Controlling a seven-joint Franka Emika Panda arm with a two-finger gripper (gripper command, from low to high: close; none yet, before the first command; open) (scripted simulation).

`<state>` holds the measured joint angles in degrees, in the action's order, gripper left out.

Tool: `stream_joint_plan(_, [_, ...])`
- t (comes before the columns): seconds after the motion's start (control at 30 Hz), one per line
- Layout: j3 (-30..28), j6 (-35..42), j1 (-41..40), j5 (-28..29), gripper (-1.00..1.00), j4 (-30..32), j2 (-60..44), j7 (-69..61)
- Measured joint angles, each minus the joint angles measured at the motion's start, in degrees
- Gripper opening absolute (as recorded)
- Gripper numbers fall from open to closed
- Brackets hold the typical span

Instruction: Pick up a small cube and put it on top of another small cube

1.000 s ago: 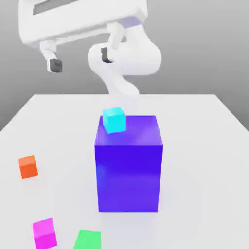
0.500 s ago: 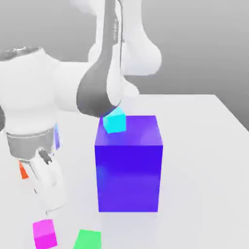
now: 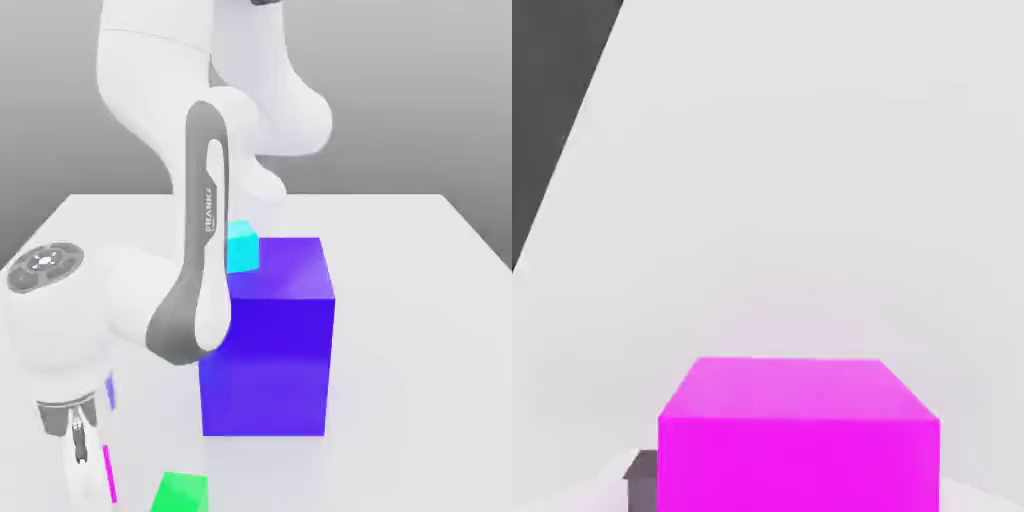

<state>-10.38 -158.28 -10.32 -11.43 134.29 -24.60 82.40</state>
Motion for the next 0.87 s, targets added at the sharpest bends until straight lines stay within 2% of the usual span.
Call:
stream_joint_plan(0.13, [-0.7,4.8,1.2,3.1,-1.0,1.2,6.0,-1.5])
stream_joint_plan(0.57, [8.3,11.0,1.9,10.1,-1.0,0.9,12.4,-35.2])
stream_joint_plan(0.73, [9.4,4.9,2.1,10.6,-1.0,0.4,5.9,-39.3])
stream_joint_plan(0.77, [9.4,3.7,2.0,10.6,1.0,0.4,4.6,-39.4])
stream_joint_plan(0.87, [9.4,3.7,2.0,10.6,1.0,0.4,4.6,-39.4])
